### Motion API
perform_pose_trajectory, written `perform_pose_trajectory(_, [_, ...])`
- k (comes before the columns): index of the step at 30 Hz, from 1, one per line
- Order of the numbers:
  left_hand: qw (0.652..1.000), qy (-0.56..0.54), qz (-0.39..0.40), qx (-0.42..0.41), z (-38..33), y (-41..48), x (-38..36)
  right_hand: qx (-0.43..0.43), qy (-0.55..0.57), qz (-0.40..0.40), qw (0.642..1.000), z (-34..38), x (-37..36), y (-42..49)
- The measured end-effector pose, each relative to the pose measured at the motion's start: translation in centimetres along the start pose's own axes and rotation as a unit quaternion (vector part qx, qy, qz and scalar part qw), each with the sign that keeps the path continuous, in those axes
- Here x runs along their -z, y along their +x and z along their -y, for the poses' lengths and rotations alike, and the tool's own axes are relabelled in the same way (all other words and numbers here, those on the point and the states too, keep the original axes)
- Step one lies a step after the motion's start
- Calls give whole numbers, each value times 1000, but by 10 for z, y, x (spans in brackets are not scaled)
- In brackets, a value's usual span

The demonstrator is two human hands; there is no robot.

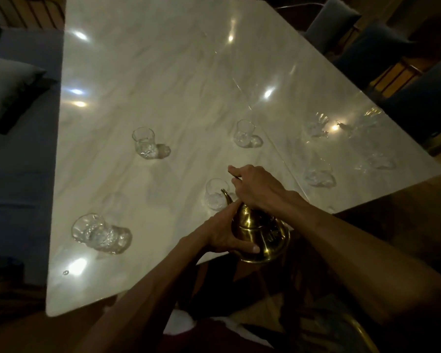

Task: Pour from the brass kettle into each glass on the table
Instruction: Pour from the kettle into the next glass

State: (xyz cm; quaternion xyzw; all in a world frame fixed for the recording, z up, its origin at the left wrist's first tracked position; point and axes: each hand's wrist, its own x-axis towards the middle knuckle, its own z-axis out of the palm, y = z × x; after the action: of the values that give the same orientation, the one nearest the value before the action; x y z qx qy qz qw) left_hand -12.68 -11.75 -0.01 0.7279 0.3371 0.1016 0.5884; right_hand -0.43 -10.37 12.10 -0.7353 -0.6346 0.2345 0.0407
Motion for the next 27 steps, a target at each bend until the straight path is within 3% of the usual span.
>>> perform_pose_trajectory(27, [1000, -2, 15, 1, -11, -4, -6, 9, -44, 17, 999, 2, 6, -6])
